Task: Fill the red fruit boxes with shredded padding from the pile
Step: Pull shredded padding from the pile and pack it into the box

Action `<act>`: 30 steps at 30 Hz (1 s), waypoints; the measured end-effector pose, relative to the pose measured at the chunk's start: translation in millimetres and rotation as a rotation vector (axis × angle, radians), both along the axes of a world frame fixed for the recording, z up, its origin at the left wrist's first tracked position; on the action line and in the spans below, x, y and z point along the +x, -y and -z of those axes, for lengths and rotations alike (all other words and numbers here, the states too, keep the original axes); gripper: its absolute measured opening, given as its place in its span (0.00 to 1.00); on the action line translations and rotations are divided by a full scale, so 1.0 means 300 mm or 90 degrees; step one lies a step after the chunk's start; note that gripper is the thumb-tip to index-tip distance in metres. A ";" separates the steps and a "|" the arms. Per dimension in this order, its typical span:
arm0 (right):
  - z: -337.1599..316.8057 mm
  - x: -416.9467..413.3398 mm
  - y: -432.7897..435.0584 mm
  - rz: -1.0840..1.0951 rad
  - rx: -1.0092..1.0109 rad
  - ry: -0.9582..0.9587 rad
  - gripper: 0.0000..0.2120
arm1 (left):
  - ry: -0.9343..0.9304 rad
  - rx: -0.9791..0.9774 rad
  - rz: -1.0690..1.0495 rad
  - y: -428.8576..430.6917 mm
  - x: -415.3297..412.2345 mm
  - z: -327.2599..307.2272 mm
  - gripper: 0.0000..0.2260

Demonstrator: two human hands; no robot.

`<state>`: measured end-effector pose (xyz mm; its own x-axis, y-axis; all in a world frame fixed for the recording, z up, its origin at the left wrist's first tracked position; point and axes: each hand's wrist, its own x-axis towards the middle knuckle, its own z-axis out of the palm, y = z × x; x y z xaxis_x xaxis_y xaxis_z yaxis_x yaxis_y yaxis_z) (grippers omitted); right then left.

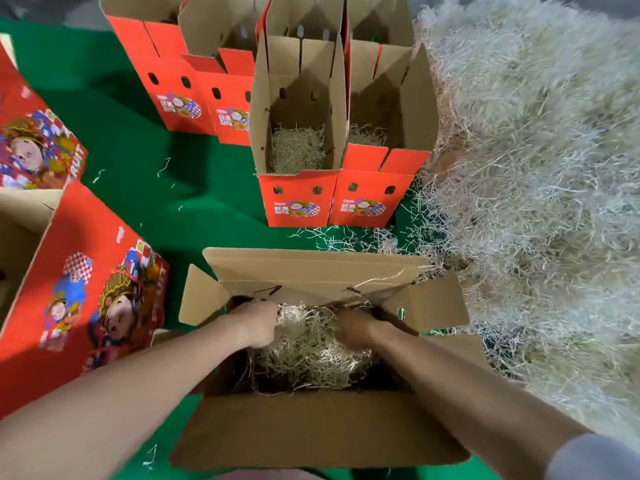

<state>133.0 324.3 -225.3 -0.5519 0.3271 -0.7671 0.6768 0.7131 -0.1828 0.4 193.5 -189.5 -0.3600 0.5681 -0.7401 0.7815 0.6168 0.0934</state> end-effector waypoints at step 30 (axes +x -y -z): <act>-0.266 0.063 0.040 -0.324 0.118 -0.025 0.11 | 0.047 -0.077 0.231 0.016 -0.028 -0.166 0.13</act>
<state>151.9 312.4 -145.6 -0.7035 0.1382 -0.6971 0.2320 0.9718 -0.0414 -8.2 188.8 -139.7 -0.0951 0.5559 -0.8258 0.9446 0.3122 0.1014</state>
